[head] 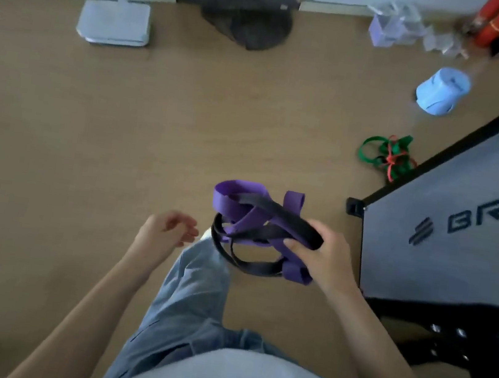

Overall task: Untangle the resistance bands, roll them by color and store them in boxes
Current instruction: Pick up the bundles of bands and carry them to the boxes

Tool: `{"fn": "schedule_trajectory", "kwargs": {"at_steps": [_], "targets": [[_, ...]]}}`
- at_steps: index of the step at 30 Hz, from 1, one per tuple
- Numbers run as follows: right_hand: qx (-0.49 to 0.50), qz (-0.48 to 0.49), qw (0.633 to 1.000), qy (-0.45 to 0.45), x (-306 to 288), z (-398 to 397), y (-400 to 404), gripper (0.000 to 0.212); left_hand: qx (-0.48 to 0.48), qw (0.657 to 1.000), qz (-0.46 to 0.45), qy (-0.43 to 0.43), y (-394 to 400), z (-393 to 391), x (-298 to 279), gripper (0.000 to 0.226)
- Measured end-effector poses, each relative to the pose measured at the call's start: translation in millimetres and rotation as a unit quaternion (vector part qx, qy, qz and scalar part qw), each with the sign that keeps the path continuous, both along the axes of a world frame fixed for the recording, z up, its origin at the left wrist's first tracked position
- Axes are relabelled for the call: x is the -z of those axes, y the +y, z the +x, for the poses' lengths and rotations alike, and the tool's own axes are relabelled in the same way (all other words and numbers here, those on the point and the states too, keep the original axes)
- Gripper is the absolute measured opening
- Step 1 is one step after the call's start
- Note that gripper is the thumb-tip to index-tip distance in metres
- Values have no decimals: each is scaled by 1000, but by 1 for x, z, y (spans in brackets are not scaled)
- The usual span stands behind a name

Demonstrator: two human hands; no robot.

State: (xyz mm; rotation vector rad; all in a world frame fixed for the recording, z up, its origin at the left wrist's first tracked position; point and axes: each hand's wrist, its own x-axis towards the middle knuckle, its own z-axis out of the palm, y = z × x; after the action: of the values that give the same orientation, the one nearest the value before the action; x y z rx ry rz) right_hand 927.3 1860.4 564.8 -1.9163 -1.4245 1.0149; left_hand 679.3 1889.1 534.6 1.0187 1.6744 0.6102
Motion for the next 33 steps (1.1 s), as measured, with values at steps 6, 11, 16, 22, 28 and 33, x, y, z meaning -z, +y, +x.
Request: {"fn": "schedule_trajectory", "kwargs": {"at_steps": [6,11,16,22,28,33], "targets": [[92,-29,995,-26,-11,41,143,30,125,992,2,3,213,62,-27,31],[202,-34,977,-57,-8,108,240,24,276,961,0,14,365,147,-30,31],[244,-42,969,-16,10,189,355,32,386,922,18,17,490,253,-8,26],[170,-38,984,-27,-9,281,501,42,497,865,71,-20,595,388,-10,65],[171,-17,985,26,0,386,610,40,642,684,282,199,715,514,5,70],[291,-43,955,-18,46,468,678,44,737,652,116,134,819,639,28,39]]}}
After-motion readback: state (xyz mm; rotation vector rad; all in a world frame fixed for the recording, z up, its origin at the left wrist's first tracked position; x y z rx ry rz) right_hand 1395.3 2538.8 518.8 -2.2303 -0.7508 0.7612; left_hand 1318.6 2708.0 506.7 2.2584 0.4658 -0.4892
